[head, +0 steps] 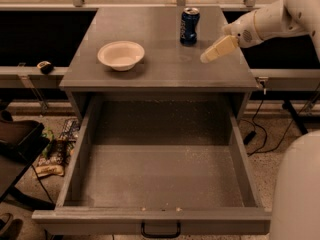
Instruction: Place pepsi can into top drawer
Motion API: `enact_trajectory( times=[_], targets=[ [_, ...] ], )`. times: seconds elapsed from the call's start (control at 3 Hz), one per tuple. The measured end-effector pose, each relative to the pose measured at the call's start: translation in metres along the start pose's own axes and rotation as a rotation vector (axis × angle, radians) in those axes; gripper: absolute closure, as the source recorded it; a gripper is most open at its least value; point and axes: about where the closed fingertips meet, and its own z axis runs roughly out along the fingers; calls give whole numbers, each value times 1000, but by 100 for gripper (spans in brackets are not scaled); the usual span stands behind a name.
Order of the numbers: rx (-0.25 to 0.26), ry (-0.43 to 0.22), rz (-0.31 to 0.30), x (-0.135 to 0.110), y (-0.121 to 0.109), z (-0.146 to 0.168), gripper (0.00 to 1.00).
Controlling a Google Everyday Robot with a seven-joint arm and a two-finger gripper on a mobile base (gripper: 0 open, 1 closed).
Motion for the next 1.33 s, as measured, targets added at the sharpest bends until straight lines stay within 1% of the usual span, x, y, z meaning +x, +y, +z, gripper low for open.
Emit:
enact_trajectory(
  times=[0.33,0.67,1.0,1.33],
  targets=[
    [-4,-104,-19,-15,-24,27,0],
    [33,-214,-13,-25,-51,40,0],
    [80,-316,50,-36,-75,53,0],
    [137,-357,112,-42,-92,60,0]
  ],
)
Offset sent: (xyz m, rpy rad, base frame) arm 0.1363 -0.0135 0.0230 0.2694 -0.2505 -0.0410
